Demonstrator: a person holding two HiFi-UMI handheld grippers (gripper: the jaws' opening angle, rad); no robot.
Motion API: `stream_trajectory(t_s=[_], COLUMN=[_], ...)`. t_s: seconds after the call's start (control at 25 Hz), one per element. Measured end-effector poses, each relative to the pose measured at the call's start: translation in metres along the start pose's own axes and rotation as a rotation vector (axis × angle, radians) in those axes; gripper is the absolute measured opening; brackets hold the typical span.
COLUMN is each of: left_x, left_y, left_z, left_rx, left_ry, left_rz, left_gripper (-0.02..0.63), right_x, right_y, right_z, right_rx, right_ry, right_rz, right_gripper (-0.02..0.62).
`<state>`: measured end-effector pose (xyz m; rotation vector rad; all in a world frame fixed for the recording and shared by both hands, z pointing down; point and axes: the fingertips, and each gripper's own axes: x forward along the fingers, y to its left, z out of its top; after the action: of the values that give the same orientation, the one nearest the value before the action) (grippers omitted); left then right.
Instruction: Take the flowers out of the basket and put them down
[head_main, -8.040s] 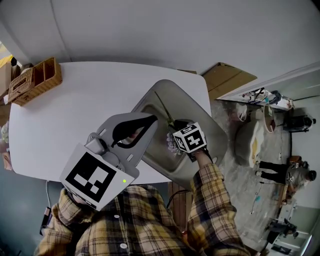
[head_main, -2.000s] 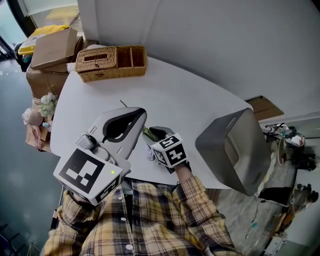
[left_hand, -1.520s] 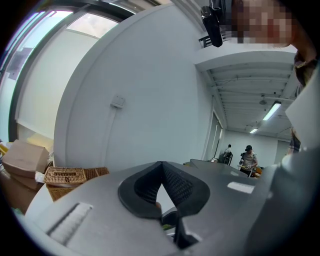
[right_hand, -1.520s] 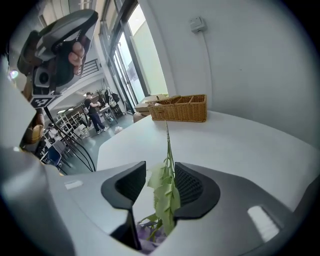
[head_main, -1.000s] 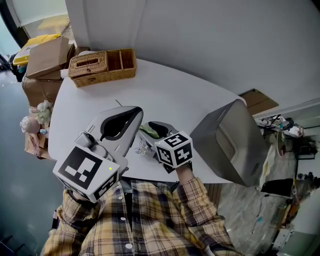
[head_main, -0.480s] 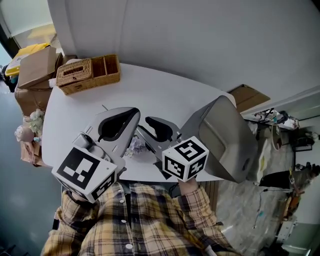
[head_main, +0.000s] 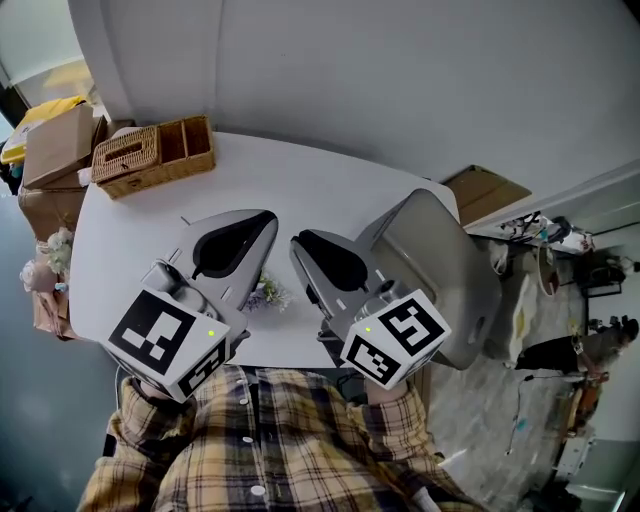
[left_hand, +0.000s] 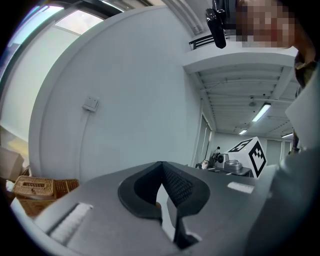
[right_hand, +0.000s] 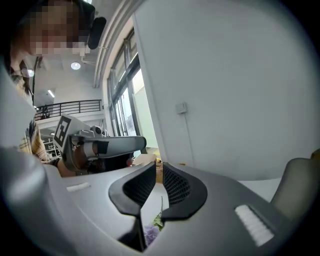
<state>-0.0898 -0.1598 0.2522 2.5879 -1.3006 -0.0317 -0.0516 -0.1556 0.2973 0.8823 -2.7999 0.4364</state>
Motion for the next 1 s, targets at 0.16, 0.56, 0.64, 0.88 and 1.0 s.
stream_trajectory(t_s=[0.16,0.56,0.64,0.88,1.0], left_x=[0.012,0.026,0.027,0.028,0.029], left_y=[-0.009,-0.024,-0.025,-0.026,-0.026], left_z=[0.002,0.002,0.001,-0.001,-0.002], left_rx=[0.009,0.022,0.021,0.019,0.02], left_ry=[-0.005,-0.007,-0.004,0.004,0.006], left_rz=[-0.009,-0.009,-0.009,-0.012,-0.015], left_gripper=[0.014,0.014,0.014,0.014,0.014], right_x=[-0.011,-0.028,-0.031,-0.031,-0.031], right_y=[-0.013,-0.022,-0.024,-0.025,-0.026], right_z=[0.006,0.017,0.018,0.019,0.017], right_rx=[0.008,-0.011,-0.006,0.001,-0.002], right_ry=[-0.028,-0.067,-0.071,-0.071,-0.065], right_rz=[-0.014,0.002,0.0,-0.005,-0.008], right_gripper=[0.014,0.005,0.005,0.005,0.005])
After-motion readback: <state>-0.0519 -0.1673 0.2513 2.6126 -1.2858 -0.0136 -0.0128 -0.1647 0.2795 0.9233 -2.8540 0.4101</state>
